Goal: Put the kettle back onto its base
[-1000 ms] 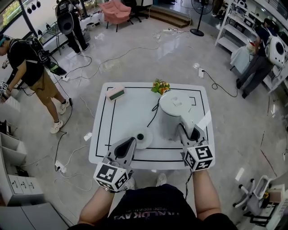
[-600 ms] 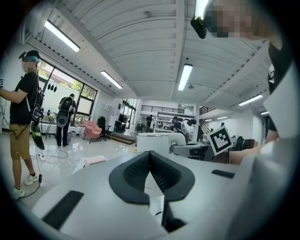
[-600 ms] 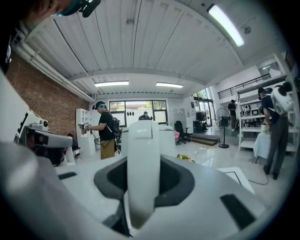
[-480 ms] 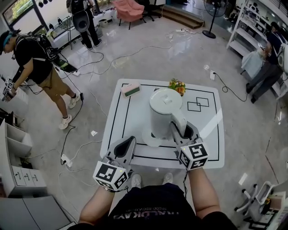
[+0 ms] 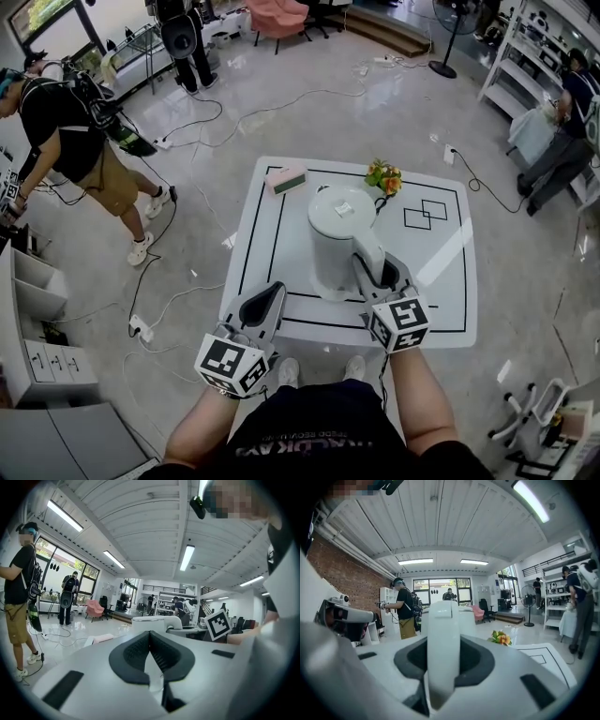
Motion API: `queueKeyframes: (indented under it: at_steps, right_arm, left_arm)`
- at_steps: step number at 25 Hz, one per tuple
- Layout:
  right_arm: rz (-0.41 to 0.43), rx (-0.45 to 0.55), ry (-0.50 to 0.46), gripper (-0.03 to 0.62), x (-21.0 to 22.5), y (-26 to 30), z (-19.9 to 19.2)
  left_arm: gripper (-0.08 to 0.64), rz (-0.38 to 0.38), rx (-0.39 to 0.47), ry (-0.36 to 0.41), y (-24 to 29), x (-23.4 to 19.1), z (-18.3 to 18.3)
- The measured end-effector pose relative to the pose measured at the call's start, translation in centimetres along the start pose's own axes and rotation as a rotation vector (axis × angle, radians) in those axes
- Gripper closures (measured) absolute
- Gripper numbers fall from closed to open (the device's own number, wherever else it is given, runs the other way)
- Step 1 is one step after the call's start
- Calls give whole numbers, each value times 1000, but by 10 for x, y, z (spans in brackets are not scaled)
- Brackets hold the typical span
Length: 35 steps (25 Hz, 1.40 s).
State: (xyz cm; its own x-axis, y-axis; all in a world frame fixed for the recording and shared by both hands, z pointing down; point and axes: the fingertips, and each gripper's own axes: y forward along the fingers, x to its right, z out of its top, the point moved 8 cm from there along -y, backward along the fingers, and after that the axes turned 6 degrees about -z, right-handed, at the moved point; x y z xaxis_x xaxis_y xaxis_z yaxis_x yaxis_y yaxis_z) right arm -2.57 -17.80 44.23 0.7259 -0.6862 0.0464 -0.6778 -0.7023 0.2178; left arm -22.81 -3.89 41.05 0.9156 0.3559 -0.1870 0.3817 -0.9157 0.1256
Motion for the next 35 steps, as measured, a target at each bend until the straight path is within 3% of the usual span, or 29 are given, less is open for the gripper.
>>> queueKeyframes:
  at_steps: [17,35]
  right_arm:
    - [-23,6,8,479,-17,6,-19]
    - [-50,99,-6,477,-26,-22,-38]
  left_arm:
    - [555,-18,-28,-1,-13,-15,-4]
    - [555,-33,-26,-29,-11,-14,-11]
